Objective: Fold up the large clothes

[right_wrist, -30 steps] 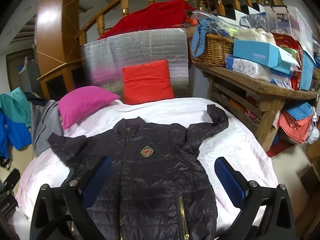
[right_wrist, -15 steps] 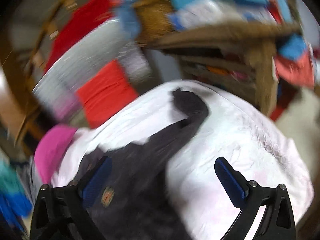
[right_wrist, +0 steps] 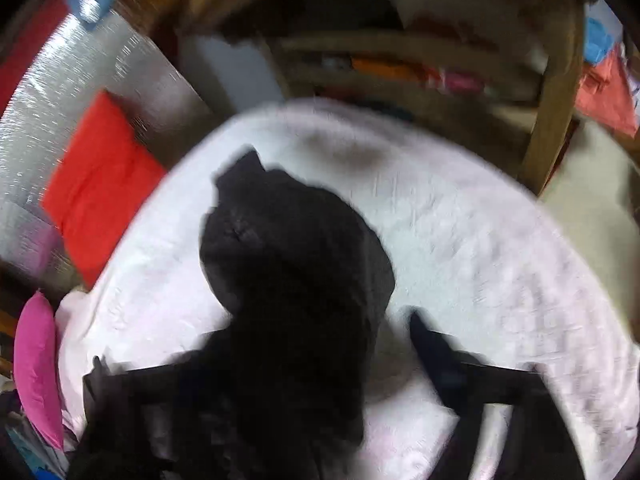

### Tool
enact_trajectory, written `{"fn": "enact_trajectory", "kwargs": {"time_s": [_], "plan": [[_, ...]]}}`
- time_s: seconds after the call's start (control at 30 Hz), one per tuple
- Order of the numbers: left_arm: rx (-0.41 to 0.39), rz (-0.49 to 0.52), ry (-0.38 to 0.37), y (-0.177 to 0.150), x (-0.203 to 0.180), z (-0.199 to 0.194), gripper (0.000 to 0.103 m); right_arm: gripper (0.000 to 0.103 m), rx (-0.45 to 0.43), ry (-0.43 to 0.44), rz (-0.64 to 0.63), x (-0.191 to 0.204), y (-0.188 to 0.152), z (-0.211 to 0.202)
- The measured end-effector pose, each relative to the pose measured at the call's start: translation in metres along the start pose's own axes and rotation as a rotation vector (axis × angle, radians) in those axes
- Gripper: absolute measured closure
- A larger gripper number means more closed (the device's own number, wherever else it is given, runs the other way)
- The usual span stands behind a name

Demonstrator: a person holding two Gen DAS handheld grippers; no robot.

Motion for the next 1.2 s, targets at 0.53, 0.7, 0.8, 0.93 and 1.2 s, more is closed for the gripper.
{"fn": "enact_trajectory", "kwargs": {"time_s": [0.53,0.7,0.8,0.93,1.2], "plan": [[-0.182,-0.091,0.006,0.025,0.039,-0.072,0.000,0.078,-0.208,0.368,-0.377,0.167,-0.107,-0.158],[-0.231,-0.156,-0.039,0.023,0.069,-0.081,0.000,0.051,-0.097,0.452,-0.474,0.228,-0.195,-0.146],[-0.228,-0.213,-0.099,0.028,0.086,-0.082,0.000,0.022,0.014,0.534,-0.509,0.250,-0.247,-0.132],[-0.203,-0.294,-0.219,0.042,0.090,-0.067,0.000,0.022,0.100,0.617,-0.614,0.253,-0.288,-0.132],[-0.204,-0.230,-0.442,0.047,0.039,-0.078,0.000,0.022,-0.163,0.422,-0.393,0.149,-0.208,-0.141]]}}
Point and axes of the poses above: each gripper's, at about its wrist camera, not at the fingertips, and z roughly the way its jaws point, x to its left, y to its top, the point moved 9 cm from there along z, roughly the way its jaws point, and after that the axes turned 7 degrees about -z, right-handed, at the moved point
